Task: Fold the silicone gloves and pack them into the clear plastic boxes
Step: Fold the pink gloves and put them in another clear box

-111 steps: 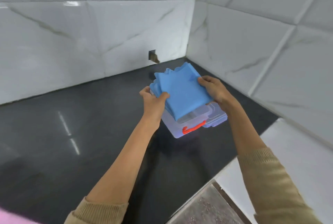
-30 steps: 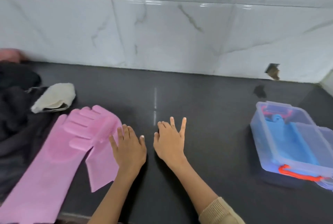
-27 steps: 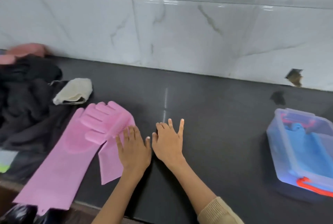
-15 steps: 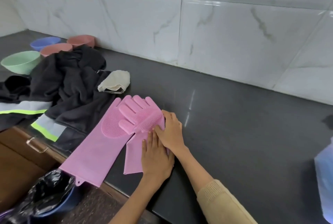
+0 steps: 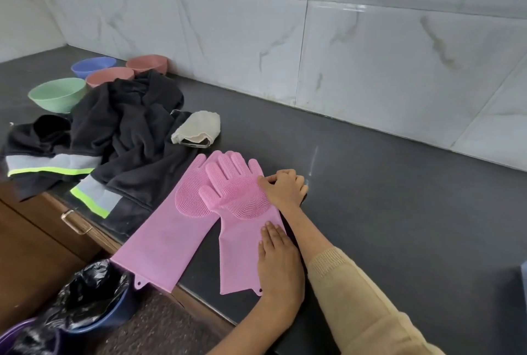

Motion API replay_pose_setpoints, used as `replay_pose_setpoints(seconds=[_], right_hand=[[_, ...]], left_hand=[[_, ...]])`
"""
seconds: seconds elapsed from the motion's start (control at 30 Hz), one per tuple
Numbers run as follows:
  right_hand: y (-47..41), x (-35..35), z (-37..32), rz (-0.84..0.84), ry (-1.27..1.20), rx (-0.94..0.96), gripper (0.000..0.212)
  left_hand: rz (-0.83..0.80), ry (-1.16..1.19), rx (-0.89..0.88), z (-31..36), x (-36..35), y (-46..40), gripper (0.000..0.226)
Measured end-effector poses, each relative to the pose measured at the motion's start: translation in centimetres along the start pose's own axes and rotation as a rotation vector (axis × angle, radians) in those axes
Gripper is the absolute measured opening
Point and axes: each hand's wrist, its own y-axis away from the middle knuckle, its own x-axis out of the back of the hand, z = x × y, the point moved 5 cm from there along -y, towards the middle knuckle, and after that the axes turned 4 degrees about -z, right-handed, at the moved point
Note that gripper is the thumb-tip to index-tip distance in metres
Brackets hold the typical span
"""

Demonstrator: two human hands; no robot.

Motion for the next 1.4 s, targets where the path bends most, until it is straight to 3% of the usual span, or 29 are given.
replay_pose_setpoints(seconds=[0.23, 0.5, 0.77, 0.8, 0.9, 1.0, 1.07, 1.17, 1.23, 1.3, 1.4], right_hand=[[0.7, 2.5, 2.9, 0.196, -0.014, -0.025, 0.023], [2.2, 9.5, 11.2, 0.375, -0.029, -0.154, 0.021], [5.3, 15.1, 18.1, 0.507, -0.008, -0.296, 0.024], [5.7, 15.6, 18.8, 0.525, -0.007, -0.313, 0.023], [6.8, 17.2, 20.8, 0.562, -0.017, -0.355, 0.023], [7.8, 18.7, 22.6, 0.582, -0.037, -0.391, 0.021], [8.4, 19.5, 23.6, 0.602, -0.054, -0.41, 0.021], [9.2, 20.5, 24.8, 0.623, -0.075, -0.453, 0.022], [9.4, 21.1, 25.6, 0.625, -0.074, -0.474, 0.027], [9.6, 21.6, 26.2, 0.635, -0.08, -0.481, 0.03], [9.9, 22.2, 26.9, 0.665, -0.11, -0.49, 0.029]], left_hand=[[0.025, 0.006, -0.054, 1.8, -0.3, 0.6, 0.058], [0.003, -0.056, -0.218, 7.2, -1.3, 1.7, 0.064], [-0.003, -0.199, -0.37, 12.2, -0.7, 2.9, 0.024], [0.04, -0.203, -0.399, 13.0, 0.1, 3.2, 0.025], [-0.069, -0.174, -0.481, 15.2, -1.0, 4.5, 0.023], [-0.045, -0.136, -0.554, 17.1, -0.7, 5.6, 0.02], [-0.148, -0.116, -0.612, 18.3, -2.1, 6.1, 0.017], [-0.129, 0.0, -0.696, 20.3, -2.4, 6.8, 0.018], [-0.029, 0.047, -0.749, 21.0, -1.5, 7.5, 0.007], [-0.064, -0.004, -0.803, 21.5, -1.6, 8.2, 0.035], [0.023, 0.033, -0.843, 22.2, -2.5, 7.8, 0.045]])
